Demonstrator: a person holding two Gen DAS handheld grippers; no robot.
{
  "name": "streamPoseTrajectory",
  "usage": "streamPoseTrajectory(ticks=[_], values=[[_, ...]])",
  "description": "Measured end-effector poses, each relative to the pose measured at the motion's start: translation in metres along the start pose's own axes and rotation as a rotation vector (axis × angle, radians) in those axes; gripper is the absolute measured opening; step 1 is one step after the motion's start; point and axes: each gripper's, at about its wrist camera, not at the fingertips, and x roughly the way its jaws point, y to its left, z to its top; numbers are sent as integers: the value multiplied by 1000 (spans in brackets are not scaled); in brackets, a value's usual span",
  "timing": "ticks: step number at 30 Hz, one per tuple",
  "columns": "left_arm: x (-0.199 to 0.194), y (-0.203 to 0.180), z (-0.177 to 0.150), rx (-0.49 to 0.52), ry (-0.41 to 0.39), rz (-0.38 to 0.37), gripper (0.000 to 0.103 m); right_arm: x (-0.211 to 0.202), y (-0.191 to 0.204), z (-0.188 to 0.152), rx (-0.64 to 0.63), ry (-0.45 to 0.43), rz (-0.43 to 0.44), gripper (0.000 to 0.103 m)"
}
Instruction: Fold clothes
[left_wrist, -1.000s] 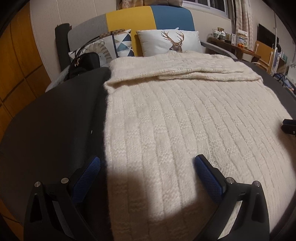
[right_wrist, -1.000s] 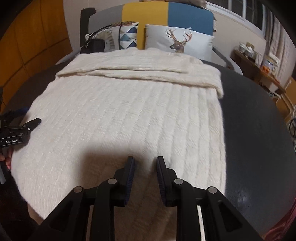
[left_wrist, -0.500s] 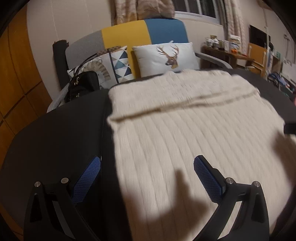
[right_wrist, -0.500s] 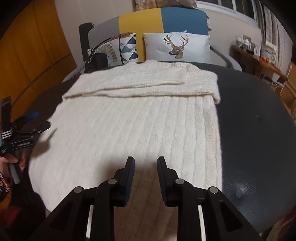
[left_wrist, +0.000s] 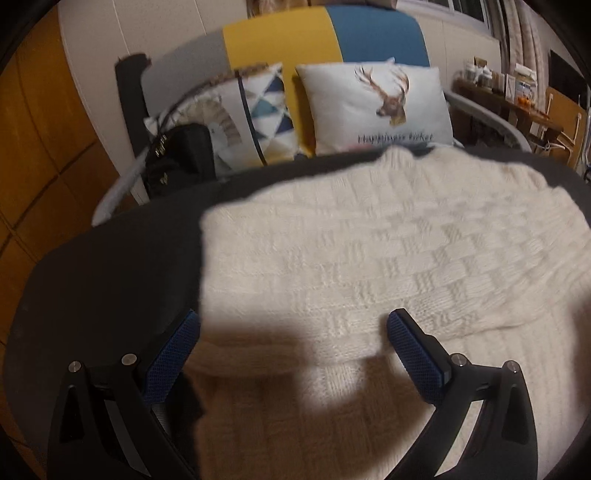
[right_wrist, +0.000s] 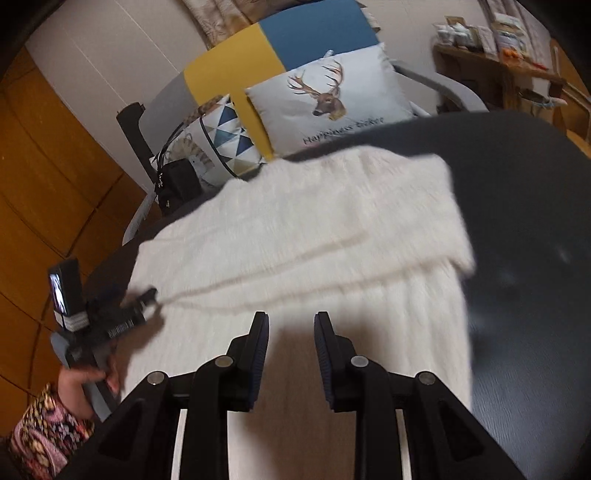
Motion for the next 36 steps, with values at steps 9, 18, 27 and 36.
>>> streamPoseTrajectory(ticks=[9, 18, 27, 36], values=[[-44, 23, -52, -154, -22, -34, 103, 79, 134, 17, -256, 87, 169, 21], [-15, 73, -75, -448, 87, -224, 103, 170, 232, 13, -513, 162, 86, 19], [-44, 79, -77, -458, -52, -390, 103, 143, 174, -3, -496, 18, -128, 19], [-28, 50, -56, -333, 43, -476, 57, 154, 155, -17, -489, -35, -140, 19]])
